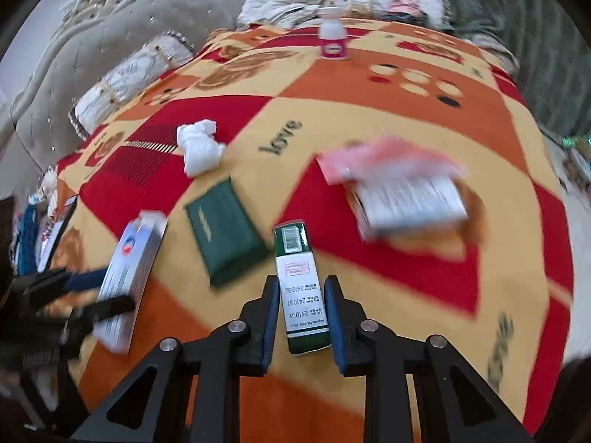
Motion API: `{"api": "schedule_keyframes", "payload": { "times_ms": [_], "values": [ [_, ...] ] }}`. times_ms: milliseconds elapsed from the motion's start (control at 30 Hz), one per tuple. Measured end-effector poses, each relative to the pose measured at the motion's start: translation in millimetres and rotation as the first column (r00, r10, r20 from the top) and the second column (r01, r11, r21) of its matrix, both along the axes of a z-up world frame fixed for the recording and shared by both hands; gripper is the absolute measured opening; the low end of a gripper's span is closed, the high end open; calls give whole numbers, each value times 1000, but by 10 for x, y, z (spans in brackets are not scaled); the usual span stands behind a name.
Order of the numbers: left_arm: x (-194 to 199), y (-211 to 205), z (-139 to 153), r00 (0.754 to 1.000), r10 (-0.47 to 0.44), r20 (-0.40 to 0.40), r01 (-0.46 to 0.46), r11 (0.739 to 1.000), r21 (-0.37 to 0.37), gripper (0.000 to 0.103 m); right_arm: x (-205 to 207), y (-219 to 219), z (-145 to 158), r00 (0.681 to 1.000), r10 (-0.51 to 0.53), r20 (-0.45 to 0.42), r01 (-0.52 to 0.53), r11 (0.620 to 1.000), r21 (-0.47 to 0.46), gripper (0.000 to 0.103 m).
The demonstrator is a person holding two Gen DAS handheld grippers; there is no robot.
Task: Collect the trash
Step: 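Grasp the green-white medicine box with right tool while left tool grasps white tablet box, then carry both medicine boxes to the black bin and open both tools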
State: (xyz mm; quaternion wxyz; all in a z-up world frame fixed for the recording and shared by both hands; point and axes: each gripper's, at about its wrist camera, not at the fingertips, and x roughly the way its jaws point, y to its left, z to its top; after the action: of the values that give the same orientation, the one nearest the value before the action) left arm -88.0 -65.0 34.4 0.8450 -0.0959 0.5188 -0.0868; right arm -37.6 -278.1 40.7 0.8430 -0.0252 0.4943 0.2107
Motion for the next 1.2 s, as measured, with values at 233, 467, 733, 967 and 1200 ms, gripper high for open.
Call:
{"api": "schedule_keyframes", "payload": {
  "times_ms": [233, 467, 733, 967, 1200],
  "values": [
    [29, -58, -13, 1000, 3, 14, -3, 1000, 7, 52, -456, -188, -116, 998, -50, -37, 49, 999, -15, 23],
    [9, -54, -5, 1000, 9, 18, -8, 1000, -8, 50, -353, -151, -125, 997, -72, -8, 72, 997, 15, 23],
    [-74, -115, 51, 999, -7, 31, 7, 1000, -1, 50, -326, -68, -129, 998, -67, 14, 67, 998, 8, 23],
    [-138, -225, 145, 998, -37, 57, 37, 999, -3, 50, -480, -160, -35, 997, -69, 28, 68, 997, 34, 22],
    [-174, -450, 196, 994, -81, 70, 81, 997, -7, 50, -639, -331, 92, 994, -99, 50, 97, 994, 58, 21]
  ]
}}
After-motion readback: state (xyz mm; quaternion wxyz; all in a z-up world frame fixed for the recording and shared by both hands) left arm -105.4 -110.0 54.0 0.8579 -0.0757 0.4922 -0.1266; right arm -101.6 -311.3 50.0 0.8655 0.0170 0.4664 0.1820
